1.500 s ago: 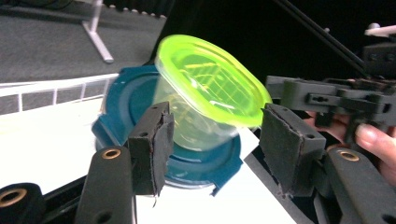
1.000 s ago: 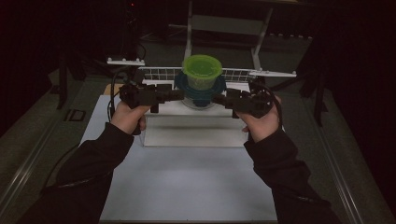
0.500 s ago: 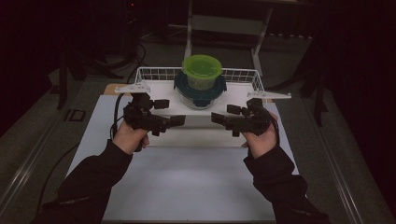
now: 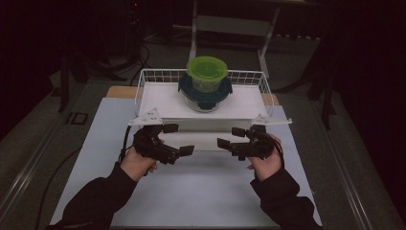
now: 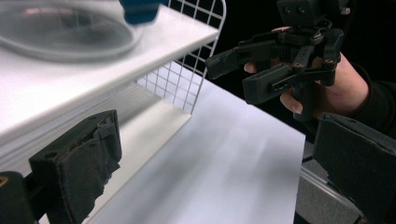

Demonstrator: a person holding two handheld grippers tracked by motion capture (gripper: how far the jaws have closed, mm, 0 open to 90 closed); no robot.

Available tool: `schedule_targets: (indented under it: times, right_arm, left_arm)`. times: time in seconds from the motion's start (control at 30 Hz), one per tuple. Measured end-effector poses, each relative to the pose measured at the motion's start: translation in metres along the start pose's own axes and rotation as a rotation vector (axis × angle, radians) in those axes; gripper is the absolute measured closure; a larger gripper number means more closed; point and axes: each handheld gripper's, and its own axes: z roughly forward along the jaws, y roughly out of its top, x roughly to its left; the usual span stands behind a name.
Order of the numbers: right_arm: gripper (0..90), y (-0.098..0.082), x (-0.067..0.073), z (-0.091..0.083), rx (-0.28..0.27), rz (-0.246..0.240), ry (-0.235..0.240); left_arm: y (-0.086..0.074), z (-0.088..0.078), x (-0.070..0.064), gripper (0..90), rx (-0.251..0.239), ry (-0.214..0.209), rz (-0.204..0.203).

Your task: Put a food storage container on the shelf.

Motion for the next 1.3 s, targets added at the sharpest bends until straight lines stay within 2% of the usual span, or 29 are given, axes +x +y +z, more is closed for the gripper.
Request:
schedule_targets:
  times: [0.13,0.33,0.47,0.67,0.77,0.87,1.07,1.3]
  right_arm:
    - [15.1,-0.017,-0.002,0.004,0.029,0.003,0.003]
    - [15.1,-0.040,-0.003,0.009,0.054,0.006,0.018]
    - [15.0,-0.055,-0.004,0.009,0.068,0.010,0.023]
    - [15.0,-0.074,-0.006,0.008,0.071,0.005,0.017]
    - [15.0,-0.083,-0.007,0.007,0.079,0.007,0.017]
    - [15.0,-0.091,-0.009,0.007,0.087,0.004,0.014]
    - [15.0,-0.103,-0.012,0.002,0.090,-0.005,-0.004]
    - [15.0,-0.117,-0.019,-0.007,0.105,-0.011,-0.021]
  left_arm:
    - [-0.014,0.006,-0.003,0.9,0.023,-0.010,0.008]
    - [-0.038,0.017,-0.005,1.0,0.069,-0.024,-0.010]
    - [-0.051,0.022,-0.006,1.0,0.080,-0.031,-0.016]
    - [-0.071,0.028,-0.011,1.0,0.123,-0.022,0.012]
    - [-0.081,0.029,-0.011,1.0,0.134,-0.026,0.014]
    - [-0.088,0.028,-0.009,1.0,0.125,-0.026,-0.003]
    - [-0.101,0.023,-0.007,0.9,0.124,0.002,0.008]
    - [-0.114,0.019,-0.001,1.0,0.117,0.014,-0.012]
